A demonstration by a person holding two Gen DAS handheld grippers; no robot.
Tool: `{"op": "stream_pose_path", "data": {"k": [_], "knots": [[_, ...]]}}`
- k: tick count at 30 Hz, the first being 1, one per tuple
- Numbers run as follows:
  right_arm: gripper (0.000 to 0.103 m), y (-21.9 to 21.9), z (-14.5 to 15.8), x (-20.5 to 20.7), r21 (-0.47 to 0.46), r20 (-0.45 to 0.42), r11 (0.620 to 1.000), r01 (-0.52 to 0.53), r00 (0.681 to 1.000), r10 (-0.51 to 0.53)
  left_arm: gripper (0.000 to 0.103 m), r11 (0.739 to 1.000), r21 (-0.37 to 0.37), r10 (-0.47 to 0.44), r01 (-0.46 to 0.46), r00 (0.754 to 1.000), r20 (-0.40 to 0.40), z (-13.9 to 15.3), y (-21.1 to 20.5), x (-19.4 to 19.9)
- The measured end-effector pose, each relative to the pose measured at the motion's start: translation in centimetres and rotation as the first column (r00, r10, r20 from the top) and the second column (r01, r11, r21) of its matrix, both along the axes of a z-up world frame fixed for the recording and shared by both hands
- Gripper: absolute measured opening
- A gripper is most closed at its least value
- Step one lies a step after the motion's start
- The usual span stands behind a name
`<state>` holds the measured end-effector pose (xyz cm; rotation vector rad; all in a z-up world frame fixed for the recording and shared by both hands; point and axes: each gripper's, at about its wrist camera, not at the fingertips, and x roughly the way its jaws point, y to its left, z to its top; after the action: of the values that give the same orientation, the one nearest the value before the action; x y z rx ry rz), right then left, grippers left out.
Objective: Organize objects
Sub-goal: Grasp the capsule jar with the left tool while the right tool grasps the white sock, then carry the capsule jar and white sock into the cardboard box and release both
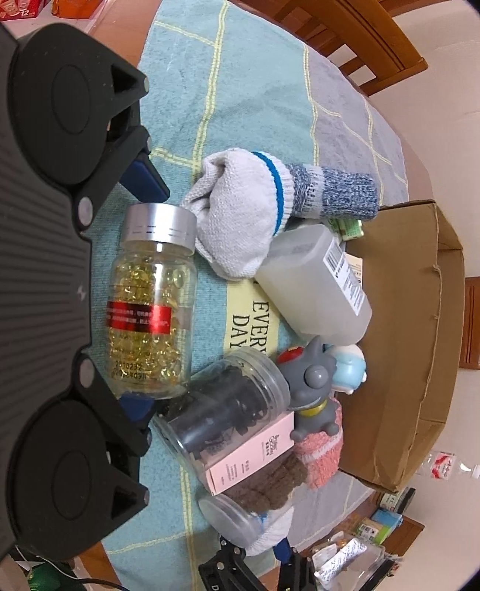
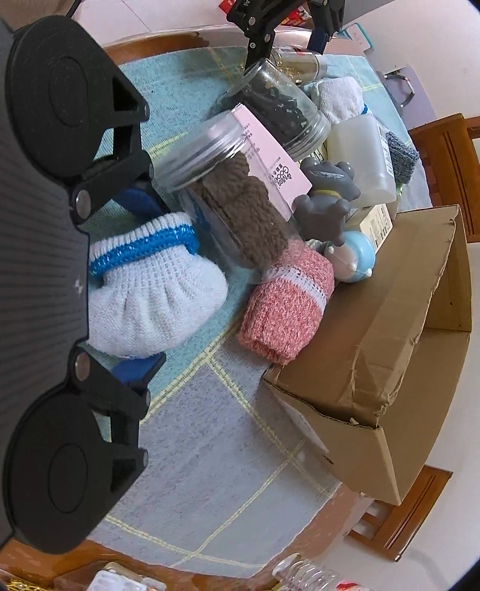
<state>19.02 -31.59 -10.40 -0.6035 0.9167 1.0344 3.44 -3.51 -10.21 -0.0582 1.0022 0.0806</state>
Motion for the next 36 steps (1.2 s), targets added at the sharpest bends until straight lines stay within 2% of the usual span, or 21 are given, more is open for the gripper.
{"op": "stream_pose_path", "data": {"k": [4, 14, 19, 25, 27, 30, 31, 32, 36], "knots": [[0.076, -0.2, 0.1, -0.1, -0.017, -0.008, 0.999, 0.035, 0.999, -0.035, 0.093, 1.000, -0.021, -0.019, 0.019, 1.000, 0.001, 0.1, 0.0, -0.1], [0.071, -1.0, 1.2, -0.5, -0.042, -0.008, 0.992, 0.117, 0.993, -0.118, 0.094, 0.999, -0.021, -0.026, 0.026, 0.999, -0.024, 0.8, 0.3, -0.2], [0.070, -1.4, 1.9, -0.7, -0.052, -0.011, 0.990, 0.134, 0.991, -0.135, 0.094, 0.999, -0.023, -0.042, 0.041, 0.999, -0.029, 2.7, 0.4, -0.2], [0.070, -1.4, 5.2, -0.5, -0.015, 0.002, 0.988, 0.155, 0.988, -0.155, 0.092, 0.996, -0.037, -0.084, 0.084, 0.996, -0.013, 6.6, 0.7, 1.2], [0.070, -1.2, 6.6, -0.3, 0.007, 0.003, 0.988, 0.153, 0.988, -0.153, 0.085, 0.994, -0.040, -0.096, 0.097, 0.995, 0.023, 8.0, 0.7, 1.9], [0.070, -0.6, 8.5, 0.1, 0.040, 0.005, 0.986, 0.162, 0.987, -0.162, 0.079, 0.993, -0.027, -0.111, 0.112, 0.993, 0.029, 9.7, 0.7, 4.0], [0.070, -0.2, 9.1, 0.4, 0.050, 0.002, 0.984, 0.171, 0.985, -0.171, 0.069, 0.992, -0.034, -0.124, 0.125, 0.991, 0.044, 10.2, 0.8, 4.8], [0.070, 0.1, 9.6, 0.6, 0.062, 0.002, 0.982, 0.177, 0.984, -0.178, 0.066, 0.991, -0.039, -0.127, 0.129, 0.990, 0.056, 10.5, 0.9, 5.5], [0.070, 1.7, 10.7, 1.4, 0.083, 0.027, 0.977, 0.195, 0.980, -0.197, 0.076, 0.991, -0.004, -0.132, 0.132, 0.989, 0.071, 9.9, 1.3, 8.0]]}}
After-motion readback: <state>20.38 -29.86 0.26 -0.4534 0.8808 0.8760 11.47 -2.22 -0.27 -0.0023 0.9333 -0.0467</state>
